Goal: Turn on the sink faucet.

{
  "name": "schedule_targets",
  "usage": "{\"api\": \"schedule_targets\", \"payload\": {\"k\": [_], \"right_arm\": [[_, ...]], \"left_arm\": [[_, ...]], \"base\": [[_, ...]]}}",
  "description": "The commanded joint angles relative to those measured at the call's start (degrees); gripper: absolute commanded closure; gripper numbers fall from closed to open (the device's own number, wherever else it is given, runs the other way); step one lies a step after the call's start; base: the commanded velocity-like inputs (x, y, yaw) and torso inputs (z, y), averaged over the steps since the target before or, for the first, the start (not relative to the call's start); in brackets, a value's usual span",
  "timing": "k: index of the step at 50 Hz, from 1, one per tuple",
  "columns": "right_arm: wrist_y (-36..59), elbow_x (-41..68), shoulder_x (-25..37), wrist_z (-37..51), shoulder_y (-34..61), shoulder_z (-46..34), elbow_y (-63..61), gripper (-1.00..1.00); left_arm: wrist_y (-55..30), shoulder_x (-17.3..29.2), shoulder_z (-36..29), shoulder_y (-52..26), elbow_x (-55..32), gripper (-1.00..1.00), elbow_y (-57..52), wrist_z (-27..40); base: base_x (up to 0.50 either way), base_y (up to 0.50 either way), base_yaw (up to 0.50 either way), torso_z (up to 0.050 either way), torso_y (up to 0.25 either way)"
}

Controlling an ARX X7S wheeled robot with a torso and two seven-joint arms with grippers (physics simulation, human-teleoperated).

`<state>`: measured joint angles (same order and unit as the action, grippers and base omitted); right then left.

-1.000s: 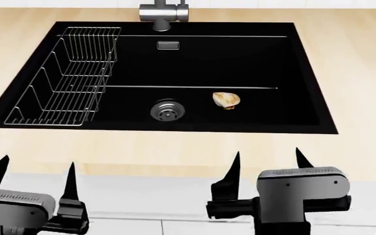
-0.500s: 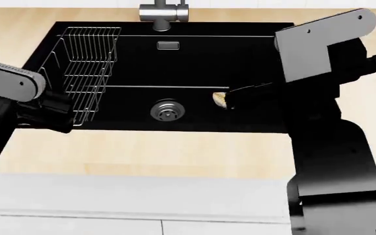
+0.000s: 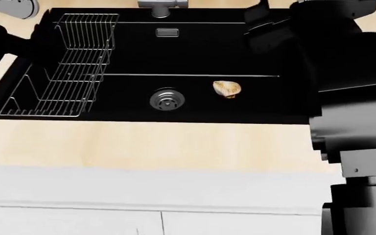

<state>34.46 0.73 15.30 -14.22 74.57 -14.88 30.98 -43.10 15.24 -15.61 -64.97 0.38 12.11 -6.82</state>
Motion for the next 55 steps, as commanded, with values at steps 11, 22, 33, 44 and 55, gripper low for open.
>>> {"api": "schedule_targets", "payload": {"k": [11,22,33,44,55], "right_arm": [[2.4,2.4,-1.1,-0.7,5.2,2.9,2.2,-1.00],[4.7,0.6,-0.7,0.0,4.1,0.3,0.4,-1.00],[3.0,1.2,-0.4,-0.8,3.7,0.3,0.4,-1.00],[3.3,1.8,-0.7,-1.0,3.2,0.2,0.1,-1.00],[4.8,2.4,-0.3,-0.7,1.8,0.7,-2.2,-1.00]], "left_arm": [[-1.3,0.3,-0.4,-5.2,-0.7,-1.00,2.6,-2.0],[-4.3,0.2,-0.9,-7.6,-1.1,-1.00,5.8,-2.9],[-5.3,0.5,-0.6,-7.4,-1.2,-1.00,5.7,-2.4],[-5.2,0.6,-0.5,-6.8,-1.4,-1.00,5.6,-2.1],[-6.9,1.9,-0.5,-5.3,-1.7,-1.00,3.5,-2.6]], "base": [[0.00,0.00,0.00,0.004,-0.250],[0.00,0.00,0.00,0.000,-0.008],[0.25,0.00,0.00,0.000,0.000],[0.35,0.06,0.00,0.000,0.000],[0.28,0.07,0.00,0.000,0.000]]}}
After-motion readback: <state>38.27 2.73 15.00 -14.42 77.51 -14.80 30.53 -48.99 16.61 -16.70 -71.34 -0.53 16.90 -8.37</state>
